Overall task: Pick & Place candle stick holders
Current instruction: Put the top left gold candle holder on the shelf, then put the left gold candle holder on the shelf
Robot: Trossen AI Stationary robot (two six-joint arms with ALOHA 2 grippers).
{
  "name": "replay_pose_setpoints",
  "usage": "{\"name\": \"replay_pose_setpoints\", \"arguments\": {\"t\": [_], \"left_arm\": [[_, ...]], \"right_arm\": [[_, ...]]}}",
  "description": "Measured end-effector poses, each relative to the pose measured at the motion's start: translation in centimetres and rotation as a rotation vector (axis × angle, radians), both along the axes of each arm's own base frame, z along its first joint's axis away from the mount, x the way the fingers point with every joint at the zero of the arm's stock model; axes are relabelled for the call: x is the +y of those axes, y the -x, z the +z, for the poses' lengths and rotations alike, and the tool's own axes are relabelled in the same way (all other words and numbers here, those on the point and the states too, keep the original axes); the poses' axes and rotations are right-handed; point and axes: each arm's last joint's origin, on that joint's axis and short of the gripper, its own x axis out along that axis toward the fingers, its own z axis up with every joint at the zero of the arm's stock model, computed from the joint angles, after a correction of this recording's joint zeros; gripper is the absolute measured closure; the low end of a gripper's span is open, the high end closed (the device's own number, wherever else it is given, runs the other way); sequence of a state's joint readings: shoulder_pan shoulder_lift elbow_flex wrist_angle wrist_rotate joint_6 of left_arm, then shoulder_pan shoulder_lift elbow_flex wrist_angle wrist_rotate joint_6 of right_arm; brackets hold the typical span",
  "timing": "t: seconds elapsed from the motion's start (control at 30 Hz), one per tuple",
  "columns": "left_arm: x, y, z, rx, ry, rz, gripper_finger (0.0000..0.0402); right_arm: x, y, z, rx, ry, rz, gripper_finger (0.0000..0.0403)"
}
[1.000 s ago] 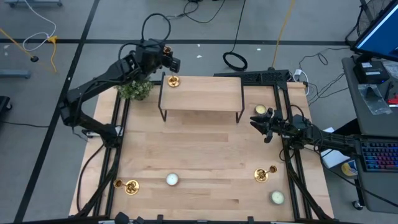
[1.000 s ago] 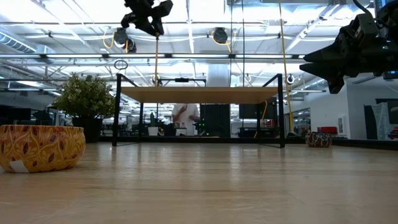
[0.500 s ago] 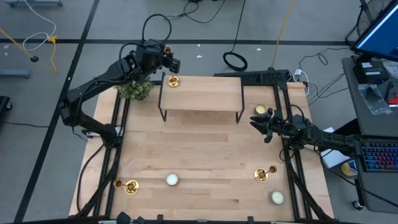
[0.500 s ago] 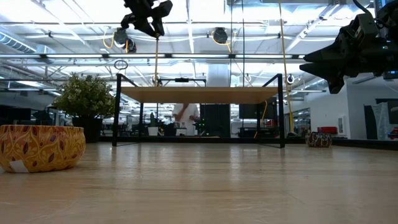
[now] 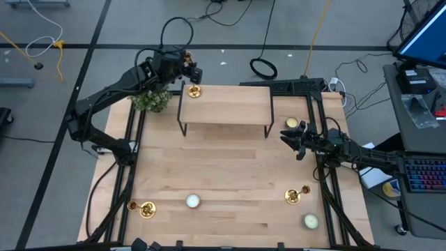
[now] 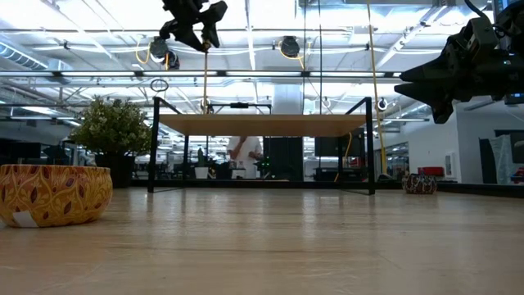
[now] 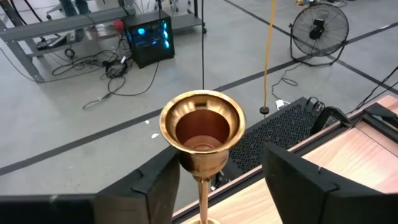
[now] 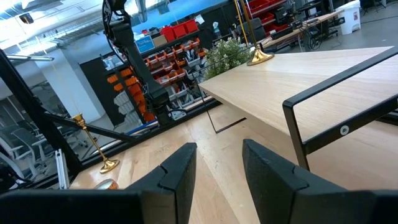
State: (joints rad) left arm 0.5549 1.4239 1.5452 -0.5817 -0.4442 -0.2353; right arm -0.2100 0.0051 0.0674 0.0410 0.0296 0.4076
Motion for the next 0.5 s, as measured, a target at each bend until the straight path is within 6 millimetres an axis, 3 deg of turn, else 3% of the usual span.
{"name": "replay_pose_setpoints", "arguments": {"t": [0.27, 0.5], "left_arm": [[0.00, 0.00, 0.00, -0.003, 0.002, 0.001, 0.0130], [0.00, -0.01, -0.01, -0.003, 0.002, 0.000, 0.0121]], "right_arm": [[0.00, 0.00, 0.01, -0.001, 0.000, 0.000, 0.0277], [0.00, 0.00, 0.01, -0.001, 0.000, 0.000, 0.0277]]}}
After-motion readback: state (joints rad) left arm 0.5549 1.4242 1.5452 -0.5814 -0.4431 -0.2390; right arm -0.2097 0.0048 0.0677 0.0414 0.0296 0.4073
